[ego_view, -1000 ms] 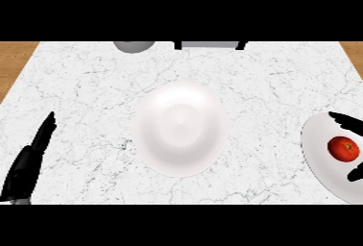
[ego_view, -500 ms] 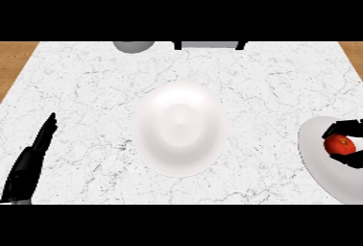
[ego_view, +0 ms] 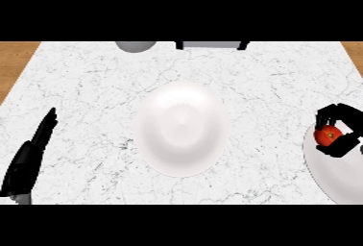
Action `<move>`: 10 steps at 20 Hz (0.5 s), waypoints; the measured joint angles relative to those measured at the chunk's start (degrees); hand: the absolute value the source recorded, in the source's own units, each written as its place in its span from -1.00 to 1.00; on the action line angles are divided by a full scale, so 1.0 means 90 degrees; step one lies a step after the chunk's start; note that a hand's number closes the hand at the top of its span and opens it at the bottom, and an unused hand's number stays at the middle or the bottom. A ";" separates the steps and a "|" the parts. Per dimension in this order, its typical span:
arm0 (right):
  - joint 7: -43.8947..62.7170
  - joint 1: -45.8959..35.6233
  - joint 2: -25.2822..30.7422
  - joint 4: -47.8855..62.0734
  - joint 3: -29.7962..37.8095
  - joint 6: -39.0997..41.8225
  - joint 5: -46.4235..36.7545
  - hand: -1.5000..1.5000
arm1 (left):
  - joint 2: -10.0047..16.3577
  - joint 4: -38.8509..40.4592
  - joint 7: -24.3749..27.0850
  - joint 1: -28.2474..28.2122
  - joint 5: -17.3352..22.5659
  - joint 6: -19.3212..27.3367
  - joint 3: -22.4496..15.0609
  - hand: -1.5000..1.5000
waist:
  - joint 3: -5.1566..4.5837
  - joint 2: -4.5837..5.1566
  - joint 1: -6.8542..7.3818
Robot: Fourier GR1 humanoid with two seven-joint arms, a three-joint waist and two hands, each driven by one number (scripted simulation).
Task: Pick the tomato from the plate and place it in the plate
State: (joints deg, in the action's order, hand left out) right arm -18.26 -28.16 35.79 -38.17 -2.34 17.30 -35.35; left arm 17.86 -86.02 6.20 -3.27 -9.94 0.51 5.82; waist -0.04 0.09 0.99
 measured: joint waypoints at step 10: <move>0.0497 -0.0629 -0.0307 -0.0053 0.0046 -0.2036 -0.0792 1.00 | -0.0075 0.0091 0.0094 -0.0044 -0.0073 -0.0007 0.0038 0.00 | 0.0007 -0.0002 -0.0042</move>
State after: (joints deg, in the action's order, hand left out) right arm -13.79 -33.82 33.03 -38.65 -1.93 -1.02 -42.48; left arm 17.18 -85.21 7.04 -3.67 -10.60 0.44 6.16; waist 0.02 0.08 0.61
